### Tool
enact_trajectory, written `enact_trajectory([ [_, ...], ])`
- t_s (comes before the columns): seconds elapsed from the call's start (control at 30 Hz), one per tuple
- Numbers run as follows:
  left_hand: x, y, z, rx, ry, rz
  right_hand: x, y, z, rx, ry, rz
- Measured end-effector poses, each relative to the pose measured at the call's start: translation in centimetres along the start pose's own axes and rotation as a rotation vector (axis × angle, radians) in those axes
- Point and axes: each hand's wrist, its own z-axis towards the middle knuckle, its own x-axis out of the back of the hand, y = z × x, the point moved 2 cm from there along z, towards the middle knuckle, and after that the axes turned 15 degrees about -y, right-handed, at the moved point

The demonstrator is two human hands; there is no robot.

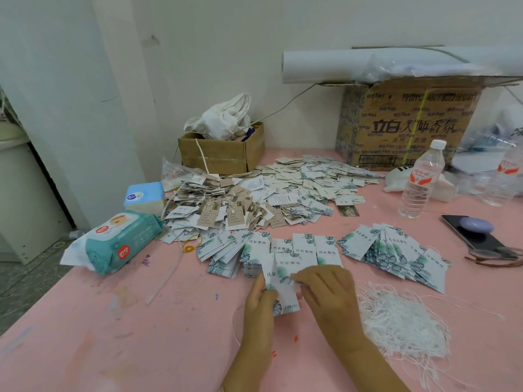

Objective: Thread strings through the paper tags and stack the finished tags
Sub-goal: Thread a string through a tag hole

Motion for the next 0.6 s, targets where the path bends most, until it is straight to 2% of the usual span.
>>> enact_trajectory([
  [0.1,-0.3,0.4,0.4,-0.034,-0.118,-0.236,-0.7,-0.5,0.2,0.074,-0.140,0.116],
  [0.2,-0.5,1.0,0.1,0.007,-0.200,-0.285,-0.7,0.0,0.2,0.046,-0.226,0.238],
  [0.33,0.4,0.4,-0.4,0.015,-0.035,-0.067,-0.2,0.3,0.1,0.023,-0.325,0.386],
  [0.47,0.8,0.2,-0.6,0.026,-0.015,0.060,-0.1,0.4,0.3,-0.076,-0.456,0.482],
  [0.6,0.4,0.1,-0.6,0.040,-0.017,0.134,0.1,2.2,0.6,-0.362,-0.374,0.279],
])
